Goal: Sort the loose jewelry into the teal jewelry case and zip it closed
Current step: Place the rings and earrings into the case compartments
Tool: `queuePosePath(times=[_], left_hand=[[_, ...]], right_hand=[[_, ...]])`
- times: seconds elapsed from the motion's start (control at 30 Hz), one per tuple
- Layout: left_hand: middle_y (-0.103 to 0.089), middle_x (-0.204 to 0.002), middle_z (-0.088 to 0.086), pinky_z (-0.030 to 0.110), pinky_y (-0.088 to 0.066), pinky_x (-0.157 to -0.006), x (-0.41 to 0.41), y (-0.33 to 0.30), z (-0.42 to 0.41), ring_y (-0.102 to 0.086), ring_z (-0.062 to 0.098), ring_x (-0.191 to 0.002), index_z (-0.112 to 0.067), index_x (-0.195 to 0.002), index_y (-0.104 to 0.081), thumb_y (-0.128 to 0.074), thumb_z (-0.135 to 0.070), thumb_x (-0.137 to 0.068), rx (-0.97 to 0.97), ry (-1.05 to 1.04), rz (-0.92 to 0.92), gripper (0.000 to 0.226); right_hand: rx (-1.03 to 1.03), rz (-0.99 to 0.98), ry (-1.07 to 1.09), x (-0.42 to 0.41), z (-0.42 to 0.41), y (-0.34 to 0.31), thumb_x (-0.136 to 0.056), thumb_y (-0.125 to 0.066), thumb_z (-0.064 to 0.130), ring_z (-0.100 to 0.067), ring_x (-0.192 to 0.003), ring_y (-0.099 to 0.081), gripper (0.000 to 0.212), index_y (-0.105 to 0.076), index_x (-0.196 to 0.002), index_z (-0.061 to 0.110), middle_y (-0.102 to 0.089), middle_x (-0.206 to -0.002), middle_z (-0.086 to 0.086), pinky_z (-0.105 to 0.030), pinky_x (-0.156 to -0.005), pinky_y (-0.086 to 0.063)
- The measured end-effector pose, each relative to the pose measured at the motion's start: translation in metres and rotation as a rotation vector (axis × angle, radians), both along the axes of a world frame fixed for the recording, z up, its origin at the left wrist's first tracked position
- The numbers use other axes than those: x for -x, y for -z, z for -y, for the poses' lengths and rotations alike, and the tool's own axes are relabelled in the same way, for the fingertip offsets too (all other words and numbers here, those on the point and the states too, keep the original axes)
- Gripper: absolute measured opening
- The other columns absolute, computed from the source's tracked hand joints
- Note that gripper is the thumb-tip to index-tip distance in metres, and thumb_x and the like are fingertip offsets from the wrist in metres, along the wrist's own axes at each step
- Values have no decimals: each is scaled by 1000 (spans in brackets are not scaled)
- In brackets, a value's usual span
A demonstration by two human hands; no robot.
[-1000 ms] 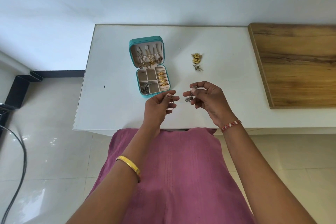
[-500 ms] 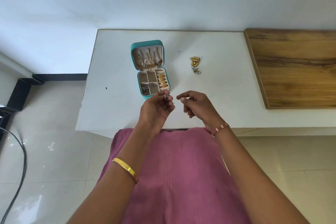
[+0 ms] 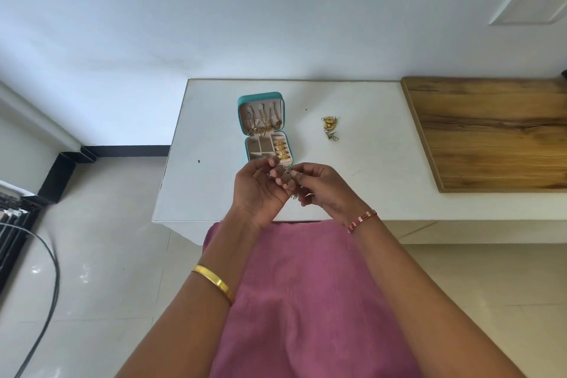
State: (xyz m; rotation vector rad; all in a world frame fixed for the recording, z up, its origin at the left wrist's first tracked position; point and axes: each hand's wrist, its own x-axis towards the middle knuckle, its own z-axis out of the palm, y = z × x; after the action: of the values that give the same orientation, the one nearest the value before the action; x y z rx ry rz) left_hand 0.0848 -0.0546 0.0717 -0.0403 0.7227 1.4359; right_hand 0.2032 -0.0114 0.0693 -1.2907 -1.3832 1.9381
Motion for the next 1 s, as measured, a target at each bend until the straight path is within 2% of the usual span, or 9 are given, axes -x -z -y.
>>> queuePosePath(times=[0.13,0.27,0.43,0.53,0.6,0.67,0.8,0.9,1.0], left_hand=[[-34,-44,-2,18,-33,-44,2,-11,4,-32,11,-39,-12,-62,-44,-37,-20,-90,-4,18,-16,30],[-32,-42,-2,19,-30,-43,4,-18,11,-30,10,-39,-12,-64,-43,-41,-21,-90,6,34,-18,28],[-33,-43,-2,18,-30,-44,2,-29,18,-31,10,-39,-12,-56,-47,-42,-21,-90,-1,47,-17,35],[-37,-46,-2,17,-33,-44,2,-35,22,-34,10,-40,-11,-61,-50,-43,-20,-89,7,53,-55,30],[-43,-49,-1,18,-35,-45,3,-38,25,-38,10,-41,-12,-68,-51,-44,-18,-88,30,84,-157,22],[-51,-56,-1,21,-38,-49,5,-40,28,-45,10,-46,-13,-78,-56,-46,-16,-89,70,151,-339,15],[-66,-88,-1,33,-44,-81,6,-43,33,-61,17,-85,-22,-90,-62,-50,-23,-92,125,321,-909,12],[-65,-101,2,37,-40,-88,2,-48,35,-57,19,-98,-23,-94,-62,-49,-25,-93,83,293,-1021,13],[-64,-99,5,34,-41,-89,-3,-52,36,-56,18,-99,-25,-88,-62,-46,-21,-95,1,220,-1029,19]], right_hand=[[-51,-15,12,0,5,-8,-90,-58,10,-8,-43,-47,8,-65,-92,13,-56,-61,-5,-23,-50,-41],[-162,-6,-21,-1,12,-20,-89,-59,9,-8,-48,-46,23,-65,-109,18,-54,-53,6,-20,-50,-43],[-339,63,35,-2,18,-36,-84,-64,6,-3,-43,-45,18,-69,-101,9,-54,-56,2,-16,-49,-41],[-400,105,76,-4,20,-45,-82,-67,7,0,-44,-47,15,-68,-95,0,-56,-59,-2,-14,-48,-41],[-433,124,92,-6,20,-52,-82,-68,8,-4,-46,-47,15,-68,-92,-2,-56,-59,-1,-14,-48,-42],[-464,136,96,-7,20,-58,-81,-68,8,-3,-45,-47,13,-68,-91,-1,-57,-59,0,-14,-48,-42],[-571,204,39,-7,21,-65,-80,-70,8,2,-44,-48,13,-71,-89,0,-56,-58,5,-11,-49,-40],[-658,281,-3,-3,24,-69,-80,-70,11,-1,-54,-50,13,-71,-90,2,-57,-61,8,-9,-53,-39],[-732,335,0,-1,26,-73,-80,-70,12,-1,-55,-51,13,-71,-89,4,-61,-69,0,-11,-54,-39]])
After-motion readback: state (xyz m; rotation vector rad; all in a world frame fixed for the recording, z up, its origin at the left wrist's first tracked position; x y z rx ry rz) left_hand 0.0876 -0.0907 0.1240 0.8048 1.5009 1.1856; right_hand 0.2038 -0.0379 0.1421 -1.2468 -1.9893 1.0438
